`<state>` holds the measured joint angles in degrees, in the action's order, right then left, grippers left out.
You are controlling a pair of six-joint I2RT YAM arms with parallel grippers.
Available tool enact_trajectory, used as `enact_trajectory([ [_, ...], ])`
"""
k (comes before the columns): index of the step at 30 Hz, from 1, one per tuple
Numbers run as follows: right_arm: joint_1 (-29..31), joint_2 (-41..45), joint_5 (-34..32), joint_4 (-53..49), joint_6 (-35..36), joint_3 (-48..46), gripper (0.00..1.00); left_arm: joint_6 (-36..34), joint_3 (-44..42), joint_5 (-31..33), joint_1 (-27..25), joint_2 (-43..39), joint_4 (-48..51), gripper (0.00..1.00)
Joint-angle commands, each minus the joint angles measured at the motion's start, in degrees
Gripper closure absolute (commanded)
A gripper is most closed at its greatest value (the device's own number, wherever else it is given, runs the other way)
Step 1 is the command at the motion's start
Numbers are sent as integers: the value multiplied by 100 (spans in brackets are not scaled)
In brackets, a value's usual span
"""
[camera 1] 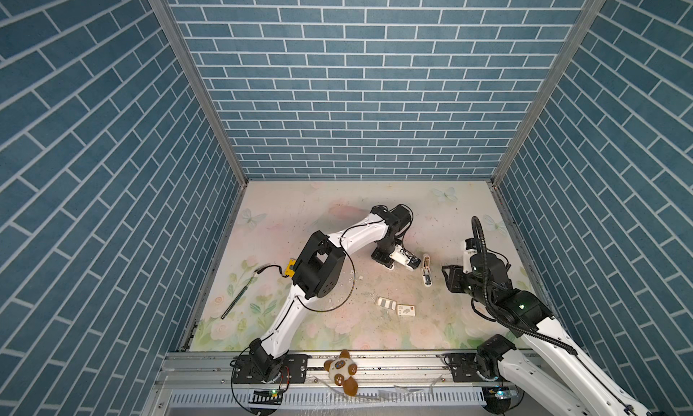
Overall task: Load the staples into the stapler
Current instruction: 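Carry the pink stapler toward the right gripper and let it grasp the stapler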
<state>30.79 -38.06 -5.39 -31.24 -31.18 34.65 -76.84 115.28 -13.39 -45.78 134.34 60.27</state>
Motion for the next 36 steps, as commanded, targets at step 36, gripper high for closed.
enact_trajectory([
  [36, -46, -3226, 4140, 3627, -1086, -31, 60, 2972, -2496, -824, 135, -2934, -884, 95],
])
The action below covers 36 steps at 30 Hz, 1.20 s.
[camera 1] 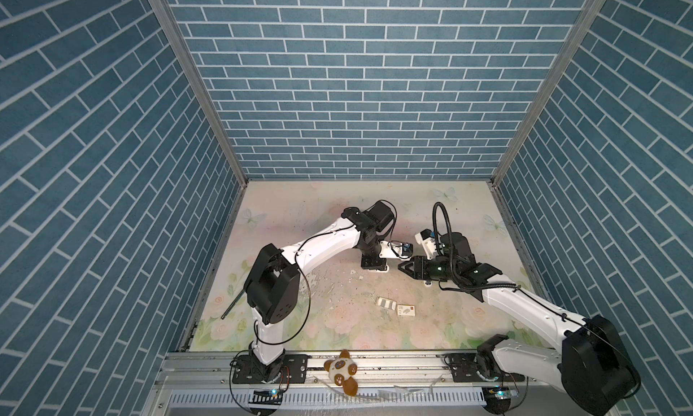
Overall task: Load the staples into the stapler
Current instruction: 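Carry the pink stapler toward the right gripper and let it grasp the stapler, then hold the stapler with both grippers and pull its top open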
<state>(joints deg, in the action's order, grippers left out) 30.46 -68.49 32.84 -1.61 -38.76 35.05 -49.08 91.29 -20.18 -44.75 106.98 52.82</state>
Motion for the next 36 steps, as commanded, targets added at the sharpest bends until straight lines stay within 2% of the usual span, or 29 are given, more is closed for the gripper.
enact_trajectory([
  [1, -14, -245, 372, 751, -369, -70, 61, 223, -123, -177, 28, -227, -165, 95],
  [9, -5, -580, 501, 1100, -542, 4, 61, 311, -242, -275, 30, -396, -262, 96],
  [22, 35, -964, 544, 1104, -553, 54, 67, 499, -98, -445, 46, -556, -292, 99],
  [36, 188, -1411, 645, 1863, -831, 31, 67, 947, 210, -723, 46, -500, -494, 100],
])
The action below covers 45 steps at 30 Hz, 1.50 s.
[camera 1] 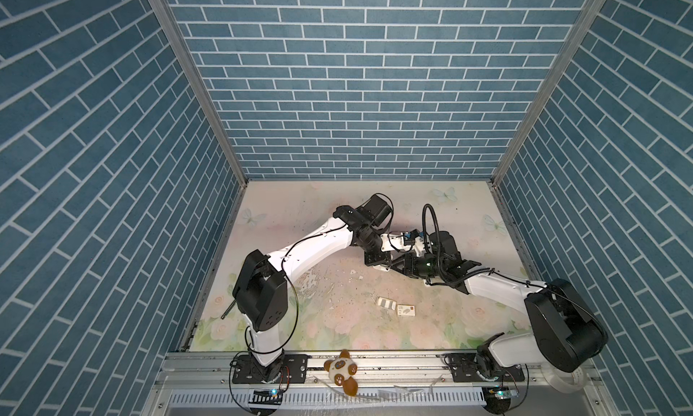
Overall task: Load the staples into the stapler
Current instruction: 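Hold the stapler with both grippers and pull its top open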
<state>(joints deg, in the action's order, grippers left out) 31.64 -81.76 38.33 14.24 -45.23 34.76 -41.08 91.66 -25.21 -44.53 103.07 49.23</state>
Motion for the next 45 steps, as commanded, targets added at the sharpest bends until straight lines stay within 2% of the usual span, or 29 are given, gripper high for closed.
enact_trajectory([
  [1, 87, -105, 105, 365, -216, 50, 67, 182, 169, -245, 24, -108, -171, 100],
  [15, 167, -264, 108, 791, -410, -12, 65, 768, 131, -599, 190, -108, -527, 100],
  [21, 141, 312, -511, 38, -88, -43, 60, 771, 38, -907, 551, -277, -429, 100],
  [25, 124, 956, -645, -363, 348, -78, 55, 837, 95, -1540, 978, -323, -162, 100],
  [31, 127, 1877, 3, -193, 888, -59, 50, 946, 380, -2581, 1239, -143, 315, 100],
  [38, 132, 1949, 567, -421, 1057, 258, 48, 1049, 799, -3500, 1271, 210, 721, 100],
  [45, 161, 1954, 701, -455, 1074, 362, 47, 1092, 1132, -4075, 1275, 562, 965, 100],
])
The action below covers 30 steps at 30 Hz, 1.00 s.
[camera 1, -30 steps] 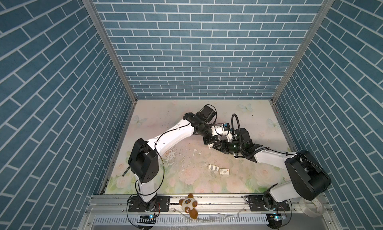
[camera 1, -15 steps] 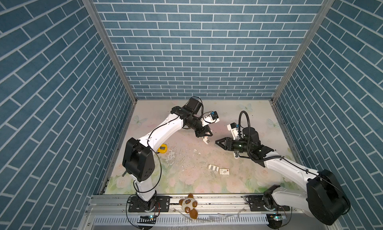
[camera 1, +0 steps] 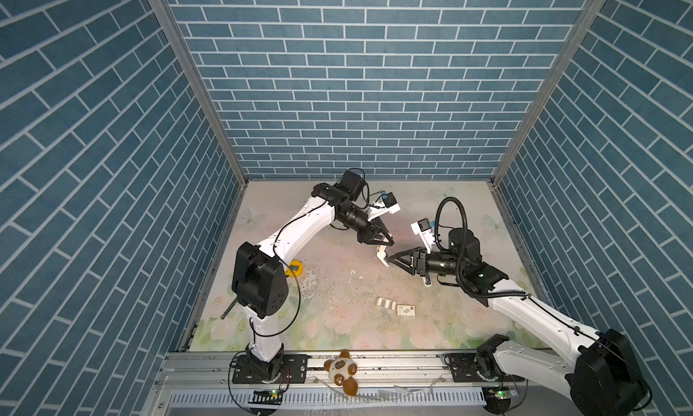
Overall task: Load the staples into the stapler
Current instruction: 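Hold the stapler with both grippers and pull its top open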
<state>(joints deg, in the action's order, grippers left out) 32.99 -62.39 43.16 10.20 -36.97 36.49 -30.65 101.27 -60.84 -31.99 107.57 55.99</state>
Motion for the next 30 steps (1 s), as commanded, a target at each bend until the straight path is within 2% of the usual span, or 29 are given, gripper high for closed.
enact_trajectory([
  [1, 41, -17, 255, -22, 228, 196, 47, 46, 187, -572, 17, 147, 305, 100],
  [15, 77, -400, 417, 357, 140, 315, 47, 187, 322, -1137, 17, 405, 327, 100],
  [30, 89, -707, 678, 1170, -337, 176, 56, 318, 336, -1578, 16, 489, 264, 100],
])
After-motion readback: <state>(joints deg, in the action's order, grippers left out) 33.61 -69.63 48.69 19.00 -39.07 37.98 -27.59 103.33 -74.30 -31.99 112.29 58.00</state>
